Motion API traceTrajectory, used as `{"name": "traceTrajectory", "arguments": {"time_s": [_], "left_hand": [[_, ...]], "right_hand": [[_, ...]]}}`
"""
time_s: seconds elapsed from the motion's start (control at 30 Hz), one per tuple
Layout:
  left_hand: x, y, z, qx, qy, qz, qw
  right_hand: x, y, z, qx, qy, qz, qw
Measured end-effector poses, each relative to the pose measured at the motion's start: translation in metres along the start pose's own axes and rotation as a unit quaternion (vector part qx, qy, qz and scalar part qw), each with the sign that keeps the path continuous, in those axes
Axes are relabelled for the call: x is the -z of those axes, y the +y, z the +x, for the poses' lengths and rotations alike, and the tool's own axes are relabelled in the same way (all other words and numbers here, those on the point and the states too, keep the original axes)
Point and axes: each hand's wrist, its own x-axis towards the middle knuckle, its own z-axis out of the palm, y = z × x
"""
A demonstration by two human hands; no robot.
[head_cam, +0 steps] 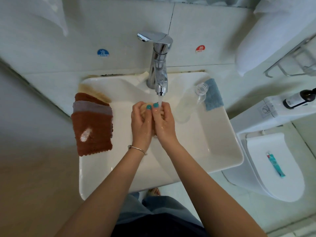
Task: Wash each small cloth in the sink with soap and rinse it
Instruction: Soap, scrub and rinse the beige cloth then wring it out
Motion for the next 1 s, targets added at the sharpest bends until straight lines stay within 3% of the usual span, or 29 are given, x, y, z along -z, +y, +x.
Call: {"name": "traceTrajectory", "arguments": {"time_s": [0.33,0.57,0.77,0.87,1.0], "left_hand": [[-0.019,0.01,0.004,-0.005,0.06,-0.067,0.996],[-0.026,0.013,0.025,0.046,0.085,-0.064,0.993],[-0.029,0.009,0.029,0.08,0.081,0.053,0.992],[-0.023,0.008,0.022,0.081,0.066,0.041,0.994],[-0.006,0.011,0.013,0.108,-0.01,0.02,0.994]], "right_hand": [[0.001,0.003,0.003,0.032,0.041,-0.028,0.998],[-0.002,-0.001,0.015,0.111,0.045,-0.208,0.971],[0.004,0.003,0.021,0.0,0.023,-0.14,0.99],[0.001,-0.003,0.017,-0.062,0.027,-0.117,0.991],[0.01,-0.012,0.003,-0.036,0.021,0.004,0.999]]}}
